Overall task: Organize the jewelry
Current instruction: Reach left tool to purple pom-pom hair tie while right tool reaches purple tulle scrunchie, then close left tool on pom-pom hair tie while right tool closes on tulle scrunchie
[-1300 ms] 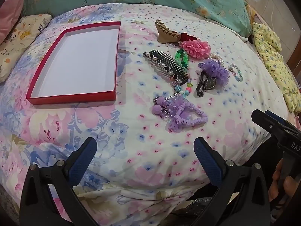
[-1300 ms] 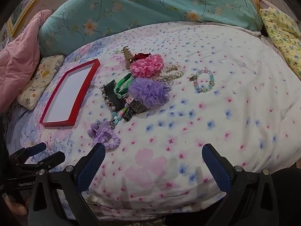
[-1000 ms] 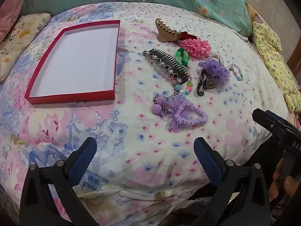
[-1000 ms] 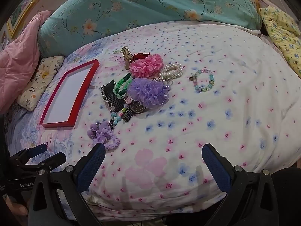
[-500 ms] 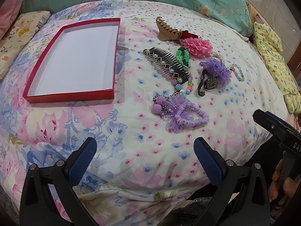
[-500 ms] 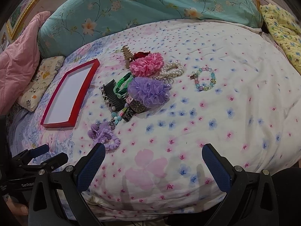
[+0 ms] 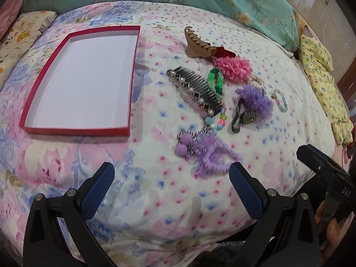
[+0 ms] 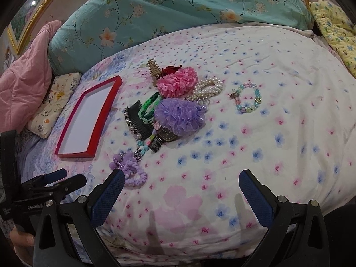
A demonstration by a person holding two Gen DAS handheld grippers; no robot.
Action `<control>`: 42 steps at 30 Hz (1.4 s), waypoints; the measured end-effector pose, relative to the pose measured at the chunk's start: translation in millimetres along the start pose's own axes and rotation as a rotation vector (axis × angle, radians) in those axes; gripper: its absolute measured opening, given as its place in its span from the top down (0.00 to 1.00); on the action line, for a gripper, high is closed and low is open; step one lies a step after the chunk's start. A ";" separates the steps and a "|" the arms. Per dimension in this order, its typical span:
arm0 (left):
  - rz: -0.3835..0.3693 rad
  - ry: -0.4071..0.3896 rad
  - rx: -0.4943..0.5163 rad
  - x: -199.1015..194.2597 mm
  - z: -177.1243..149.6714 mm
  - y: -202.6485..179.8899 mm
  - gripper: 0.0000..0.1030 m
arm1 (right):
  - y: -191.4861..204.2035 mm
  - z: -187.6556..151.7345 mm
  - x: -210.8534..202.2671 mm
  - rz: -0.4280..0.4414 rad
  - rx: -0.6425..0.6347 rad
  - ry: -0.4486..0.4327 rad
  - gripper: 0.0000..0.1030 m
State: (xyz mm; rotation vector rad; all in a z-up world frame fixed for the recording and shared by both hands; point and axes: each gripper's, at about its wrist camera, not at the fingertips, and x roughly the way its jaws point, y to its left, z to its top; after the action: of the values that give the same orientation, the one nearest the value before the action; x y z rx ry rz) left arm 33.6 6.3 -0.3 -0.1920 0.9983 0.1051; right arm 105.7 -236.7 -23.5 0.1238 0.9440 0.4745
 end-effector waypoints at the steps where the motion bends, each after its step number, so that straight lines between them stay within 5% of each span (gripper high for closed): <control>1: -0.012 0.003 -0.007 1.5 3.9 0.4 0.00 | 0.2 2.0 0.9 0.005 0.000 0.000 0.00; 13: -0.051 0.057 -0.067 23.4 41.1 3.1 0.00 | -1.8 31.8 18.4 0.043 -0.006 -0.005 0.02; 22: -0.059 0.059 -0.057 32.7 56.8 -0.3 0.00 | 1.3 50.1 44.5 0.049 -0.008 0.026 0.19; 28: -0.110 0.149 -0.058 46.0 35.4 -0.6 0.00 | -2.2 59.1 64.6 0.056 0.010 0.056 0.31; 31: -0.134 0.191 -0.029 48.7 19.5 -9.8 0.00 | -5.1 60.2 73.4 0.053 0.017 0.070 0.49; 33: -0.151 0.205 0.004 50.4 11.6 -19.1 0.00 | -9.2 59.8 78.1 0.052 0.028 0.077 0.77; 36: -0.166 0.222 0.047 55.2 5.6 -31.4 0.09 | -14.8 58.7 77.1 0.065 0.045 0.074 0.84; 39: -0.182 0.223 0.081 62.2 0.8 -40.7 0.29 | -15.8 58.8 66.0 0.071 0.044 0.042 0.86; 41: -0.204 0.227 0.104 66.2 -3.3 -46.0 0.65 | -16.2 60.0 58.9 0.083 0.049 0.025 0.87; 42: -0.214 0.230 0.105 66.9 -4.8 -46.7 0.70 | -16.2 59.8 54.0 0.089 0.048 0.018 0.87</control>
State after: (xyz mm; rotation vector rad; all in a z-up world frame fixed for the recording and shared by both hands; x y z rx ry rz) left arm 73.9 -40.3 -53.9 -0.2167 1.2024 -0.1680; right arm 185.8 -221.0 -33.7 0.2063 0.9707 0.5357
